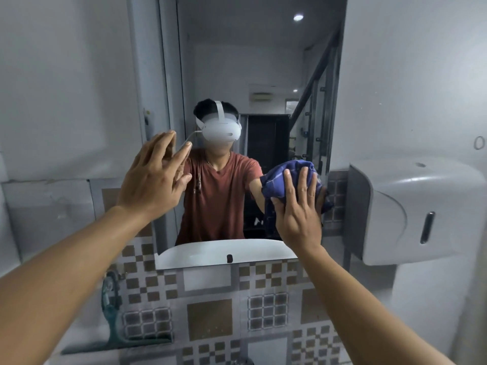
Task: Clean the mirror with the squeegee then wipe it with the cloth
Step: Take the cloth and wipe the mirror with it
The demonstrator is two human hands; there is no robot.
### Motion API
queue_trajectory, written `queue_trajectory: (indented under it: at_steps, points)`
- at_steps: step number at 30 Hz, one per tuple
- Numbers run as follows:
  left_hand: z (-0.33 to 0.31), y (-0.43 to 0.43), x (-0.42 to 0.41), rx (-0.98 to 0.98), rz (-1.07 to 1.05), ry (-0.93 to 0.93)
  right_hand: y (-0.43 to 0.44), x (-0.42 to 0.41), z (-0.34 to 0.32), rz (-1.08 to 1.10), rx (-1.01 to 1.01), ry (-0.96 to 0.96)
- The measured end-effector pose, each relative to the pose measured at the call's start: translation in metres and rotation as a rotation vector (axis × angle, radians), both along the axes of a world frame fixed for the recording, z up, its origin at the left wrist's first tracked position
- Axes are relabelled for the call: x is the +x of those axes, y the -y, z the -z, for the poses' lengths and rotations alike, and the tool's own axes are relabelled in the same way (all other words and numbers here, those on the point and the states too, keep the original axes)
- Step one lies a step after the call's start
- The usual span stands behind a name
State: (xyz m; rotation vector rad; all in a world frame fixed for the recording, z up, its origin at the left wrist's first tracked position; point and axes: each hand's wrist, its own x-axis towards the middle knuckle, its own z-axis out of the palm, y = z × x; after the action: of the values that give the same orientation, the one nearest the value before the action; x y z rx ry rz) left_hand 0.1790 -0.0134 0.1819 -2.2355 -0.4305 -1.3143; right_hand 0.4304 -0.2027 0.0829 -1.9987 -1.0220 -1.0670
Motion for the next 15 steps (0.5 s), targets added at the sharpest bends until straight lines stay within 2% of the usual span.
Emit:
queue_trajectory:
  at_steps: [15]
  points:
    - [-0.002, -0.01, -0.005, 0.005, 0.009, -0.024, 0.008, -0.001, 0.093, -0.003, 0.002, -0.16]
